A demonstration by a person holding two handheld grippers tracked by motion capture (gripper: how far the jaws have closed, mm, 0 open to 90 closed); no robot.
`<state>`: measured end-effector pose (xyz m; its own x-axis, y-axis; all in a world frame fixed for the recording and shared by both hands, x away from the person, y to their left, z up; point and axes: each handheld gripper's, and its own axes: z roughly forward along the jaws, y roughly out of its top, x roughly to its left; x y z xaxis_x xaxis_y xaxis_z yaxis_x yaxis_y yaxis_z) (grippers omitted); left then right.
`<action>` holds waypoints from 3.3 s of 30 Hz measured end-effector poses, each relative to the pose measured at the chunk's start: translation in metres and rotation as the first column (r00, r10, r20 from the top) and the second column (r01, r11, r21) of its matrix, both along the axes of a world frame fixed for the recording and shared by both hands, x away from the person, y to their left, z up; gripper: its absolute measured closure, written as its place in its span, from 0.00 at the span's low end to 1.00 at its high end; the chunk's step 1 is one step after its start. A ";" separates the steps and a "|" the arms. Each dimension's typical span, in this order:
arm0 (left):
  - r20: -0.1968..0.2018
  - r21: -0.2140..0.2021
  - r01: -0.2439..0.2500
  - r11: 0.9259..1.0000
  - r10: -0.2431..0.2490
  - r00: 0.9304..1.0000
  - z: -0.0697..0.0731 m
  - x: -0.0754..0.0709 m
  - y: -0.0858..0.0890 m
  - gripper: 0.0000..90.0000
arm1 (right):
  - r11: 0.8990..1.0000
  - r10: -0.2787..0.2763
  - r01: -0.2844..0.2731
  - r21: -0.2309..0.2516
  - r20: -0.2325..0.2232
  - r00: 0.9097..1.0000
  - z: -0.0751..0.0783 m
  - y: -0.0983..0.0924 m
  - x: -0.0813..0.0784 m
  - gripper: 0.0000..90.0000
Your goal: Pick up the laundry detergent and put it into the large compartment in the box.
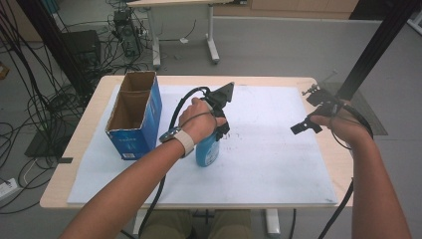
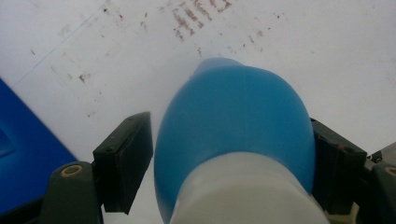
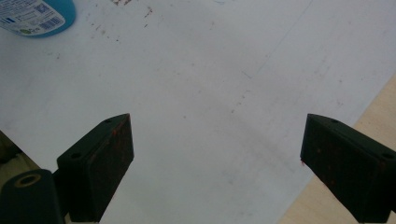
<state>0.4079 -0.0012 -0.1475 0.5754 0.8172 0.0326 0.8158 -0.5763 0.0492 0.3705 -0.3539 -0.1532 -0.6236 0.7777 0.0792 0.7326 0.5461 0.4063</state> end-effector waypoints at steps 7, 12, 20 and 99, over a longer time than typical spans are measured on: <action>-0.001 0.008 -0.003 1.000 0.003 1.000 -0.002 0.000 -0.002 0.31 | 1.000 0.002 -0.002 0.003 0.002 1.000 0.000 0.000 0.000 0.10; -0.004 0.005 -0.008 1.000 0.008 1.000 -0.004 0.001 -0.001 0.33 | 1.000 0.002 -0.002 0.003 0.003 1.000 0.000 0.000 0.000 0.10; -0.005 0.002 -0.006 1.000 0.006 1.000 -0.005 0.002 0.000 0.35 | 1.000 0.002 -0.002 0.002 0.002 1.000 0.000 0.000 0.000 0.10; -0.047 -0.009 -0.003 1.000 0.003 0.999 -0.006 0.011 0.002 0.43 | 1.000 0.001 -0.001 -0.008 -0.003 1.000 0.003 0.001 -0.002 0.11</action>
